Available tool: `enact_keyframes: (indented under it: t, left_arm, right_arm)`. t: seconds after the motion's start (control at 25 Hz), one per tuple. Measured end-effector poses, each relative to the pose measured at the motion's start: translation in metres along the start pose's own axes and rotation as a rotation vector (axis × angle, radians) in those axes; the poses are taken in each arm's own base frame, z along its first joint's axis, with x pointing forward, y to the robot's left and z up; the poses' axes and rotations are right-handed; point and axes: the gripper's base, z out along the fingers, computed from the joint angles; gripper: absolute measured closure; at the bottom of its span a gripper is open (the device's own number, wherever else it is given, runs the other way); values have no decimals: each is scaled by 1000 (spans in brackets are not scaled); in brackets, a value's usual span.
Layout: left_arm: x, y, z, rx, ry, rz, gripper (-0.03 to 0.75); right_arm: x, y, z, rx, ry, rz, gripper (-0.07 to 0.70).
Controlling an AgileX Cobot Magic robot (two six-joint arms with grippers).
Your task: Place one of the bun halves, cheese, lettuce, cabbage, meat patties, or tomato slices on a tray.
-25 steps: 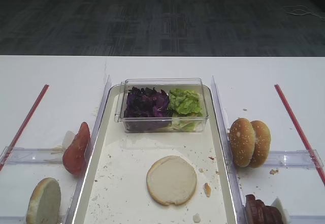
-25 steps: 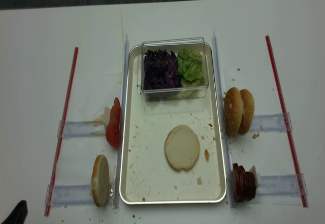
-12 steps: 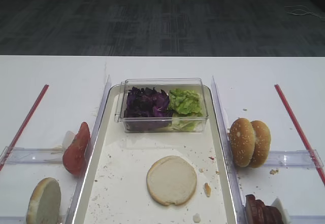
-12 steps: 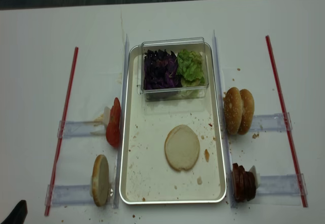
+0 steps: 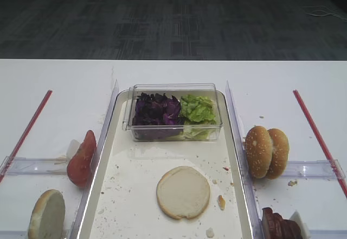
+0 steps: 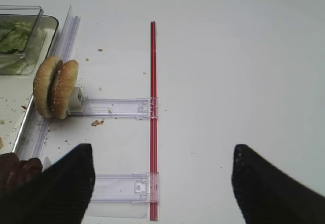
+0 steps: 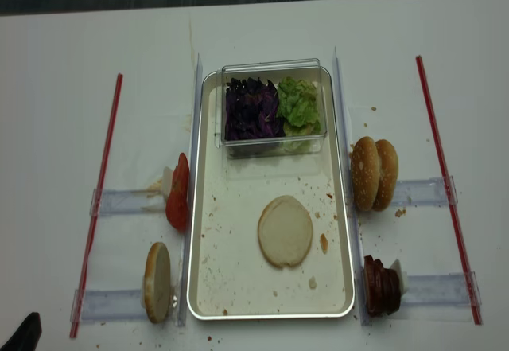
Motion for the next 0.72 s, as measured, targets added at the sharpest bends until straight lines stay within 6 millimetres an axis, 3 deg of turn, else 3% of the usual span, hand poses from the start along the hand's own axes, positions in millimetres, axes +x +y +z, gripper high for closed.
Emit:
enact_keyframes:
  t: [0.72]
  left_arm:
    - [0,3,0,-38,-3,-35,181]
  right_arm:
    - [0,0,0,0,0,0,41]
